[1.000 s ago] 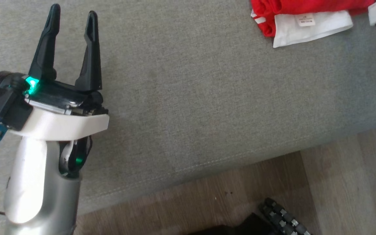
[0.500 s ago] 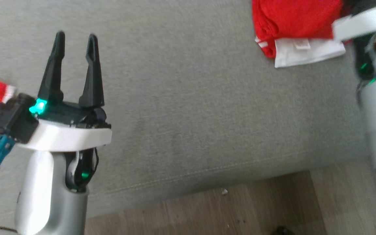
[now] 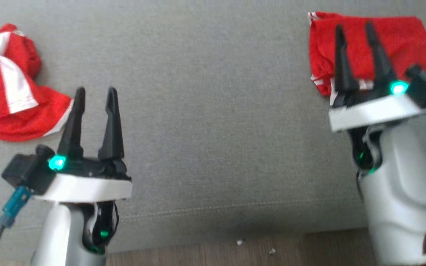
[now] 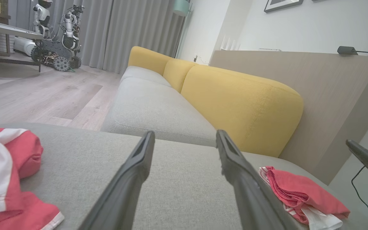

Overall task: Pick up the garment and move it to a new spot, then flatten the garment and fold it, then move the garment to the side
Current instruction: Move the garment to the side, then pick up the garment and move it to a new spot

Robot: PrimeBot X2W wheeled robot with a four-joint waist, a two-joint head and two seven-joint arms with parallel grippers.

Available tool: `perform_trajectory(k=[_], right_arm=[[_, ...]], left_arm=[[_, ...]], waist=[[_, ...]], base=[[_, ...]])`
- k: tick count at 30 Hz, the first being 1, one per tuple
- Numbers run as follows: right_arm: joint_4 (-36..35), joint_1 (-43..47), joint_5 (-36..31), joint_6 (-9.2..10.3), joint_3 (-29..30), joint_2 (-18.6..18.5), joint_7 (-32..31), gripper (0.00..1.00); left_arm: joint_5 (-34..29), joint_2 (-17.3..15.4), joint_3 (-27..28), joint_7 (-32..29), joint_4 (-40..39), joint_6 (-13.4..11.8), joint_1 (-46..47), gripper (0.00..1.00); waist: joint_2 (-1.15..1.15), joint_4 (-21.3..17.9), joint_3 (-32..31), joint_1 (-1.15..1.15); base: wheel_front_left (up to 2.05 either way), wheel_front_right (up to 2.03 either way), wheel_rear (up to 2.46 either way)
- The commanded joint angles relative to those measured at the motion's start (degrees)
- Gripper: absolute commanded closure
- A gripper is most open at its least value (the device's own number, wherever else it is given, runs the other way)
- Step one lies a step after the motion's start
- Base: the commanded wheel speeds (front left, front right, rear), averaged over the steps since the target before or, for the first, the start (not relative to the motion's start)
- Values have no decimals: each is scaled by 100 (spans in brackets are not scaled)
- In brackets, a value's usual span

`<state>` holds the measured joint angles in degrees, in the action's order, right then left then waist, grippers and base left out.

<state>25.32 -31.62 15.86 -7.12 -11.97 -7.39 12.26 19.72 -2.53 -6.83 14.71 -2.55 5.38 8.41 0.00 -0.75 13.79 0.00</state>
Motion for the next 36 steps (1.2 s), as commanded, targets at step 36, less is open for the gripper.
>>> perform_trajectory(k=[36], right_arm=[[-975,1543,-584,-36,-88,450,167,0]], left_arm=[[88,-35,70,29,13,-242,-535,0]], waist=[[0,121,-622,0]], base=[[0,0,0]])
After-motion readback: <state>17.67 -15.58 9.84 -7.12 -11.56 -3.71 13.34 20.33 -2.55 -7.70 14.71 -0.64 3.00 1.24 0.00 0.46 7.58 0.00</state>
